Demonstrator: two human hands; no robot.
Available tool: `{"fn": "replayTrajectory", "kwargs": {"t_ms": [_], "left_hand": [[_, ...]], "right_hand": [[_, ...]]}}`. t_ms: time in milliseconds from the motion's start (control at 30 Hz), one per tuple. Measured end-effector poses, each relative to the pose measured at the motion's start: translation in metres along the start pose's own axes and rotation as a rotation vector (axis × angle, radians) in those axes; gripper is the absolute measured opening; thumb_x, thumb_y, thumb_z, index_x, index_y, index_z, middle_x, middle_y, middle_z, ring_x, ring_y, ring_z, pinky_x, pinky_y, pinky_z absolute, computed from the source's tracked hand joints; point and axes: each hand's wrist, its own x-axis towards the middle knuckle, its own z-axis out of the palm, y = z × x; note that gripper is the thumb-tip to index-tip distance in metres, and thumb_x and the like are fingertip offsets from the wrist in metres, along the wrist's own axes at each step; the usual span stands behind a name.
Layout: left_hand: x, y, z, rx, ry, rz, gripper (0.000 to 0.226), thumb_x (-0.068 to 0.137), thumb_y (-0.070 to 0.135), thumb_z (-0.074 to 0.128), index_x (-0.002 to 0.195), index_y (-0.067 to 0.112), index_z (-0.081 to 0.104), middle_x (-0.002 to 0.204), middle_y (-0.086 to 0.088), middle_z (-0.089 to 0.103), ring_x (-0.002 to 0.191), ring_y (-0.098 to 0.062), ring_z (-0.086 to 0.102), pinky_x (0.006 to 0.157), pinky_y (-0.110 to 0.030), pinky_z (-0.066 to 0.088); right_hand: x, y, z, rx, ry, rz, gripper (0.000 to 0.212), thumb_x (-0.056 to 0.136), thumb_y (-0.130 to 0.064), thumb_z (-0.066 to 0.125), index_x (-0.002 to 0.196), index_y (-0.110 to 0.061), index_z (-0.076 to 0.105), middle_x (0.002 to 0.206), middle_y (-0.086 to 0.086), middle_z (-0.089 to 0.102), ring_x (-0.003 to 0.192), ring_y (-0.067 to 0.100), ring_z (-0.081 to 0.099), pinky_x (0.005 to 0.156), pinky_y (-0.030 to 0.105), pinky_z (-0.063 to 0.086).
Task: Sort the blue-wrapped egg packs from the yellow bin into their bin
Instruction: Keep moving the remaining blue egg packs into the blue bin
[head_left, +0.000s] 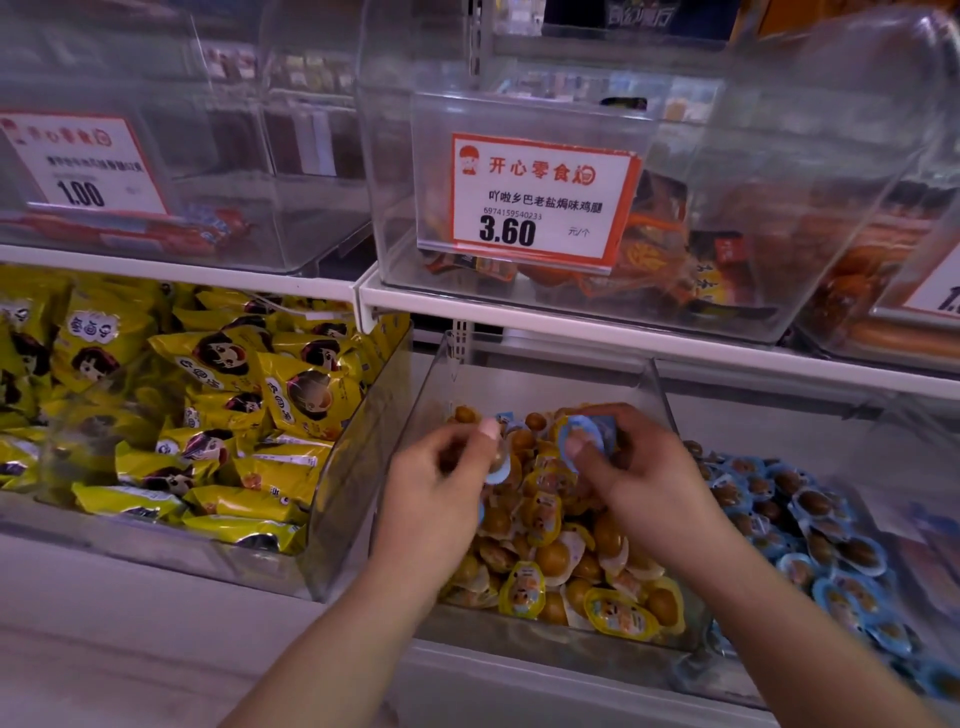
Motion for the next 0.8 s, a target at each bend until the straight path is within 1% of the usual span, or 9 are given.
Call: {"fn": "replayTrajectory", "kwargs": {"t_ms": [33,100,167,233,367,467,567,667,800], "left_hand": [[0.0,0.005,0.006,-0.159,0.054,-0.092,0.027,0.092,0.054,0.06,0.085,0.034,0.076,0.074,0.01,0.073,0.068,-0.003,0.067,0.069,-0.034,0.054],[0.001,0.016,0.018,-0.457,0.153,-0.272,0.03,0.093,0.052,0.06,0.081,0.03,0.077,0.065,0.007,0.069,0.059,-0.007,0.063,0.063,-0.033,0.052],[0.001,0.023,0.033,-0.627,0.289,-0.327,0.033,0.094,0.047,0.06,0.077,0.024,0.076,0.066,0.001,0.07,0.061,-0.013,0.064,0.066,-0.036,0.055],[-0.004,0.027,0.047,-0.573,0.361,-0.222,0.031,0.097,0.04,0.059,0.078,0.02,0.074,0.073,0.0,0.073,0.07,-0.017,0.068,0.074,-0.041,0.055],[-0.018,0.029,0.062,-0.232,0.233,0.16,0.006,0.091,0.025,0.065,0.086,0.027,0.069,0.087,0.013,0.072,0.085,0.0,0.067,0.076,-0.019,0.052],[-0.029,0.027,0.067,-0.006,0.03,0.357,0.016,0.085,0.03,0.056,0.1,0.036,0.061,0.106,0.017,0.065,0.109,-0.007,0.061,0.095,-0.03,0.049],[-0.032,0.017,0.067,0.133,-0.135,0.376,0.039,0.093,0.045,0.037,0.131,0.051,0.041,0.144,0.014,0.049,0.14,-0.012,0.041,0.118,-0.045,0.029],[-0.031,0.009,0.068,0.266,-0.209,0.431,0.055,0.093,0.048,0.03,0.148,0.046,0.026,0.163,0.013,0.02,0.151,-0.005,0.012,0.124,-0.031,0.01],[-0.039,0.017,0.074,0.264,-0.304,0.491,0.063,0.096,0.056,0.03,0.155,0.035,0.023,0.164,0.023,0.01,0.152,-0.002,0.004,0.119,-0.016,0.007]], "right_hand": [[-0.002,-0.003,0.003,0.22,0.019,0.105,0.014,0.095,-0.026,0.065,0.108,-0.022,0.065,0.082,0.004,0.073,0.073,0.023,0.073,0.066,0.041,0.06],[-0.013,-0.013,0.015,0.731,0.005,0.368,0.018,0.096,-0.018,0.061,0.11,-0.007,0.063,0.091,0.019,0.072,0.077,0.037,0.074,0.06,0.043,0.059],[-0.028,-0.023,0.032,1.048,-0.048,0.567,0.02,0.095,-0.014,0.055,0.105,0.001,0.064,0.104,0.027,0.069,0.087,0.038,0.073,0.066,0.044,0.06],[-0.037,-0.029,0.046,1.159,-0.099,0.665,0.032,0.095,-0.019,0.049,0.105,0.001,0.07,0.109,0.024,0.072,0.09,0.032,0.072,0.075,0.043,0.058],[-0.034,-0.038,0.031,1.434,-0.03,0.669,0.048,0.095,-0.043,0.048,0.106,-0.007,0.077,0.11,0.018,0.074,0.101,0.031,0.072,0.09,0.041,0.052],[-0.031,-0.04,0.015,1.433,0.003,0.599,0.05,0.088,-0.048,0.062,0.112,-0.006,0.074,0.113,0.014,0.073,0.107,0.029,0.07,0.101,0.042,0.05],[-0.031,-0.036,0.018,1.125,0.067,0.484,0.032,0.089,-0.027,0.07,0.116,-0.011,0.071,0.112,0.011,0.075,0.107,0.025,0.071,0.106,0.044,0.049],[-0.03,-0.029,0.012,1.009,0.12,0.389,0.023,0.094,-0.021,0.067,0.115,-0.013,0.069,0.106,0.009,0.076,0.103,0.024,0.073,0.102,0.044,0.052],[-0.026,-0.014,-0.011,1.075,0.12,0.382,0.02,0.094,-0.014,0.064,0.113,-0.012,0.07,0.105,0.013,0.076,0.099,0.026,0.073,0.094,0.041,0.057]]}}
